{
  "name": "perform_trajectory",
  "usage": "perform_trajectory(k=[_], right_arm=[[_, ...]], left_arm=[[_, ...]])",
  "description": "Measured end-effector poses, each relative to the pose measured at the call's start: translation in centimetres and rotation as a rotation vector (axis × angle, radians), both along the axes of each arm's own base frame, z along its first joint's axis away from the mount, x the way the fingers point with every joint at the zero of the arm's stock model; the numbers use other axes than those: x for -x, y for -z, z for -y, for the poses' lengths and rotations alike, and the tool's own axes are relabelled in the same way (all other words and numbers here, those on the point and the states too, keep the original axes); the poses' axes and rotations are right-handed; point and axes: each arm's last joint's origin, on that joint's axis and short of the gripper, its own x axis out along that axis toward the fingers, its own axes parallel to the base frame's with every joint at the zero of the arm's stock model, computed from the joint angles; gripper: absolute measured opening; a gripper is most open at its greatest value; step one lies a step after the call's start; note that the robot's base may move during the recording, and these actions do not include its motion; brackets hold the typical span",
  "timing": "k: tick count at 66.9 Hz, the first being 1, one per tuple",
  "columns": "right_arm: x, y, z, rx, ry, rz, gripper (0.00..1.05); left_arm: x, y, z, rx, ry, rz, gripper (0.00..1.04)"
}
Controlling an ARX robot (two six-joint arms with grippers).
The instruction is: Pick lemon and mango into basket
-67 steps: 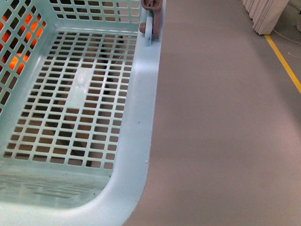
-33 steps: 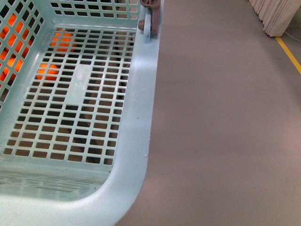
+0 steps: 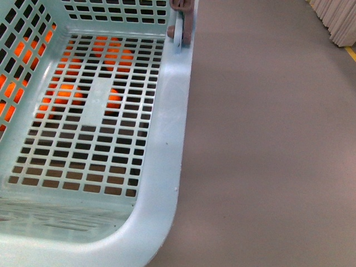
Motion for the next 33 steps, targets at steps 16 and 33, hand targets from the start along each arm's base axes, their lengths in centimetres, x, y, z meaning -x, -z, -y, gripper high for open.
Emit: perform_trajectory(k=[16,33], right_arm=[[0.00,-0.01,0.00,0.000,0.000,0.001,0.96],[0.00,0.00,0.00,0.000,-0.002,0.000,0.96]], left_arm=[[0.01,0.01,0.00,0.001,0.001,-0.002,0.15],[0.00,-0.03,-0.01,-0.001,-0.002,0.000,0.15]])
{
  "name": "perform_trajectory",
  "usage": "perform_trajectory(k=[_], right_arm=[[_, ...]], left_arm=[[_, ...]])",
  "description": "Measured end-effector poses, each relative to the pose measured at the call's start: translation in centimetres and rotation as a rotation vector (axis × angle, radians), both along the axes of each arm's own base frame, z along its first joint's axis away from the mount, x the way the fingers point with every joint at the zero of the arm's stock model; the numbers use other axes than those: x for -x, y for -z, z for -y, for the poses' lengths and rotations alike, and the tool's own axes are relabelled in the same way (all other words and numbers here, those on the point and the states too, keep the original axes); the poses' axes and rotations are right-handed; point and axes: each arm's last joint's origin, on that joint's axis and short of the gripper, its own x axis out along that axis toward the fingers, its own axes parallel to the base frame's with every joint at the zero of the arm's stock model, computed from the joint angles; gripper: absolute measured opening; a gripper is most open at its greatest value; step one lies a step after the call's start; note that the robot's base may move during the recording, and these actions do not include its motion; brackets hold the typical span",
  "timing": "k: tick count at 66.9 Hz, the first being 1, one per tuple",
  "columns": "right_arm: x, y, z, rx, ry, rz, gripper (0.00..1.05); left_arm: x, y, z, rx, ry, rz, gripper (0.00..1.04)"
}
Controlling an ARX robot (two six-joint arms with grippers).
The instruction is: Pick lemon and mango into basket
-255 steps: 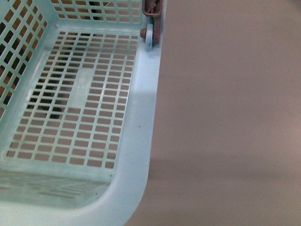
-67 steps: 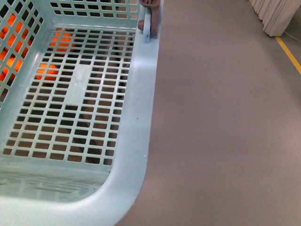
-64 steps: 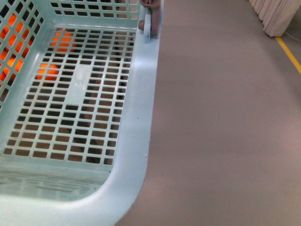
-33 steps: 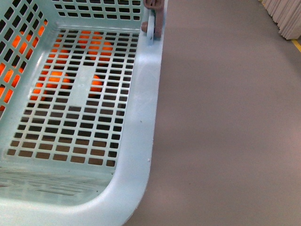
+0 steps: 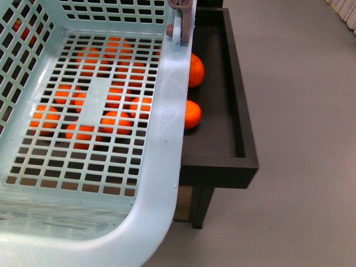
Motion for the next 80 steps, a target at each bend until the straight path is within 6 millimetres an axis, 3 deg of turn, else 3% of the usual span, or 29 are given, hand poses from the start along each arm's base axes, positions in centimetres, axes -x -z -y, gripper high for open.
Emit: perform_trajectory(k=[80], right_arm=[[0.00,0.00,0.00,0.000,0.000,0.000,0.96]], left_arm=[[0.00,0.00,0.01,0.001,0.002,-0.001,0.15]])
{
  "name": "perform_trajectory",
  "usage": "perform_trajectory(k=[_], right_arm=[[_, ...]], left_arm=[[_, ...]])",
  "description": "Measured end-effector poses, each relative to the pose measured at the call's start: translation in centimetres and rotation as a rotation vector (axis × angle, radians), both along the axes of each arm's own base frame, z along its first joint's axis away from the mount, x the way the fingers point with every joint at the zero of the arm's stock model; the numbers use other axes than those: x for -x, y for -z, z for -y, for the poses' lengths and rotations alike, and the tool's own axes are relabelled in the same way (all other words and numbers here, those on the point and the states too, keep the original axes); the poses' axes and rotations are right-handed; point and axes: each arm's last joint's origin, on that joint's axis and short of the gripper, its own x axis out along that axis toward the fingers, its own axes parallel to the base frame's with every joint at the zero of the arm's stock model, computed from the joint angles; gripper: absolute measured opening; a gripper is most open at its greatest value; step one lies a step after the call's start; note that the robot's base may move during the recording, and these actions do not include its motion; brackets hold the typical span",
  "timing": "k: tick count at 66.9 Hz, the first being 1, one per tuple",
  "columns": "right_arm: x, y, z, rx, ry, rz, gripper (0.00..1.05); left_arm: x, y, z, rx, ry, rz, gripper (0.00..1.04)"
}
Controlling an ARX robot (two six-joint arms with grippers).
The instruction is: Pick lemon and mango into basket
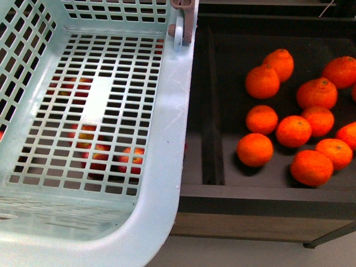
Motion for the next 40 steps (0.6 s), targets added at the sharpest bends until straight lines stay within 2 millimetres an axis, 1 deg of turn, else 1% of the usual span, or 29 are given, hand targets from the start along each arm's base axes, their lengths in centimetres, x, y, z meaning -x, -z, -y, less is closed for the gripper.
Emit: perform_trajectory(k=[40], right_arm=[[-0.01,0.01,0.00,0.000,0.000,-0.001,0.96]], left_arm=[[0.00,0.00,-0.01,0.002,0.000,0.000,0.15]])
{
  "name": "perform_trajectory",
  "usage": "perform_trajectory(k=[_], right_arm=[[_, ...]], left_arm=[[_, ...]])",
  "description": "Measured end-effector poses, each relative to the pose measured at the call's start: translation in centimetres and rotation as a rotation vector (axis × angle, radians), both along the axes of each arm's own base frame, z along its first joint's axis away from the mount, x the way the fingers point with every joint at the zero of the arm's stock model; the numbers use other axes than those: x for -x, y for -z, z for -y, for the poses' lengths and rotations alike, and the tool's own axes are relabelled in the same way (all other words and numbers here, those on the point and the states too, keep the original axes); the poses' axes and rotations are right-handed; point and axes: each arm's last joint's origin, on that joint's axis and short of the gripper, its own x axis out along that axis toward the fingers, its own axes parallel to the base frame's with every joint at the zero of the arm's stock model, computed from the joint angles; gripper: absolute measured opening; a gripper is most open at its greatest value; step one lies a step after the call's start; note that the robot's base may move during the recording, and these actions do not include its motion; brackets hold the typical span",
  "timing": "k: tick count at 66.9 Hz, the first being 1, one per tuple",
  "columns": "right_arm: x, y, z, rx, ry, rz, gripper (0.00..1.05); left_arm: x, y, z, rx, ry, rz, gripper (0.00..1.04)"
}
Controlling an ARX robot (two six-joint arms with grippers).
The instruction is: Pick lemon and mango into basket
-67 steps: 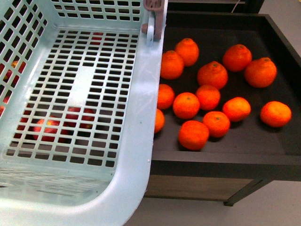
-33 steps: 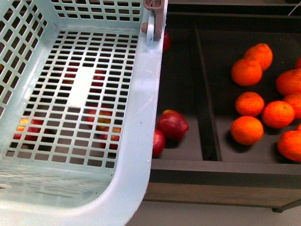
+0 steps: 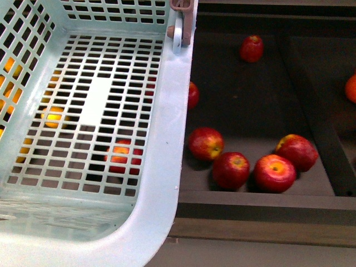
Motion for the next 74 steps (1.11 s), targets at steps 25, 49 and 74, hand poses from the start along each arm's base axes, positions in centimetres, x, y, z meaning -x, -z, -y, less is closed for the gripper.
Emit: perform_trajectory(k=[25,49,74], right_arm=[[0.01,-0.01,0.01,0.000,0.002,0.001,0.96],[0.01,0.00,0.00,0.000,-0.001,0.000,0.96],[0.01,-0.01,0.00,0.000,0.000,0.001,0.96]], left_arm=[[0.00,0.00,-0.01,-0.002,-0.003,0.001,0.15],[0.00,-0.01,-0.03,-0.002,-0.003,0.001,0.15],[0.02,-0.04,-0.04,0.000,-0.001,0.002,0.15]])
